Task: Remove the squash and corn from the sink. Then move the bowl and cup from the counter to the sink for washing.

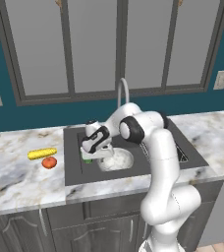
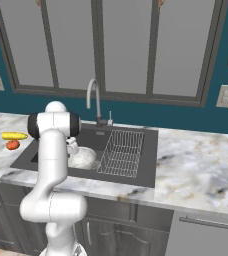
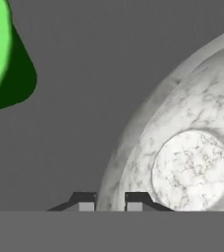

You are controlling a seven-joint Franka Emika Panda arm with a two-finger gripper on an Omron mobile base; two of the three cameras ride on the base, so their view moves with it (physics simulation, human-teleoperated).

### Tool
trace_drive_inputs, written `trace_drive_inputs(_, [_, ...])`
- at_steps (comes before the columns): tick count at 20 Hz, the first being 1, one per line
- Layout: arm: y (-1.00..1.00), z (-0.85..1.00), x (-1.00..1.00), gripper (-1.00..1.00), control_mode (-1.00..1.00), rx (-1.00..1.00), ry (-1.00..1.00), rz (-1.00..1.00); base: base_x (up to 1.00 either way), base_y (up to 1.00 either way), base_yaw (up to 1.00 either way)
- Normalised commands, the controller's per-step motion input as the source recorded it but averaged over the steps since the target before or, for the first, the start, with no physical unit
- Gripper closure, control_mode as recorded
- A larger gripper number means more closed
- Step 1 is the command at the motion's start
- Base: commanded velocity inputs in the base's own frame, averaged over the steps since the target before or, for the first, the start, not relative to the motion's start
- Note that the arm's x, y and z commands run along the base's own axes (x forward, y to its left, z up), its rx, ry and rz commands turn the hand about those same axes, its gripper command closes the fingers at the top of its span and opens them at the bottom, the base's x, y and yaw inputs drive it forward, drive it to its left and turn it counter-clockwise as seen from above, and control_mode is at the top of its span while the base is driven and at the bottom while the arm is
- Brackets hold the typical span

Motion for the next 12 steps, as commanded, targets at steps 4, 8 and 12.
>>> trace_drive_inputs(4, [0.00, -0.13, 0.04, -1.00, -1.00, -0.03, 0.03, -0.05, 0.00, 0.00, 0.00])
trace_drive_inputs(8, [0.00, -0.09, 0.04, -1.00, -1.00, -0.03, 0.06, -0.06, 0.00, 0.00, 0.00])
trace_drive_inputs(12, [-0.04, -0.01, 0.00, -1.00, -1.00, -0.01, 0.03, -0.04, 0.00, 0.00, 0.00])
